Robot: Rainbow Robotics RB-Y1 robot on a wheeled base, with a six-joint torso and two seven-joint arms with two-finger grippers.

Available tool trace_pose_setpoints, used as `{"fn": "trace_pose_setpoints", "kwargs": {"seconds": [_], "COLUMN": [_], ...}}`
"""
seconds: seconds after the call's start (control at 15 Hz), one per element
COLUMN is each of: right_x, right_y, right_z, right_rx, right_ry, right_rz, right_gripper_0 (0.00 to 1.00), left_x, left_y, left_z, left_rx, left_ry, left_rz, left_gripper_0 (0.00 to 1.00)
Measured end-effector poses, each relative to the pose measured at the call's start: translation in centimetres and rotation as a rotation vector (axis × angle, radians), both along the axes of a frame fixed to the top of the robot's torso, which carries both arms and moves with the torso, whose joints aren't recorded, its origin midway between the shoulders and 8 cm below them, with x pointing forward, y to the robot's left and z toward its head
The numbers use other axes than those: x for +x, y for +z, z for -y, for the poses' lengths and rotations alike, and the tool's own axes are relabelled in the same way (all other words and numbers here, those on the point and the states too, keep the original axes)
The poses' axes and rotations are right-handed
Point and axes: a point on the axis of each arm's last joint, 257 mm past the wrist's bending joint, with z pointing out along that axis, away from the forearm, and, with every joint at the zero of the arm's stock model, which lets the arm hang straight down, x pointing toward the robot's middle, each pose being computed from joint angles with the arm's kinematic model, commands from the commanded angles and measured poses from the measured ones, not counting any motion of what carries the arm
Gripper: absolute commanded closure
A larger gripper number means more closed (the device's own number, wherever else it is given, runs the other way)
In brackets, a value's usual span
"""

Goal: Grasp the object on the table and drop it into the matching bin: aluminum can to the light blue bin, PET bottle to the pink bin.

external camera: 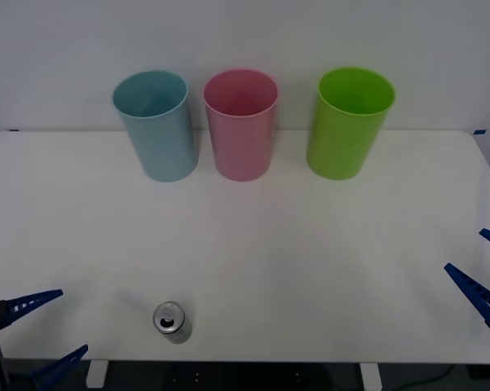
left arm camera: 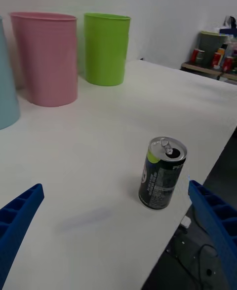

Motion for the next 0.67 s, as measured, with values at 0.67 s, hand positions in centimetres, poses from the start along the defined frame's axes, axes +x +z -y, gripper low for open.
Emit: {"fn": "trace_pose_setpoints", "kwargs": {"seconds": [0.67], "right_x": [0.0], "right_y": [0.0], "right_z": [0.0], "right_rx": [0.000], "right_ry": [0.000], "right_rz": [0.000], "right_gripper_0": [0.00], "left_x": [0.6], "left_y": [-4.8], "left_z": [3.5], "left_rx": [0.098], "left_ry": [-0.165], "left_rz": [0.011], "left_gripper_0": [0.00]}}
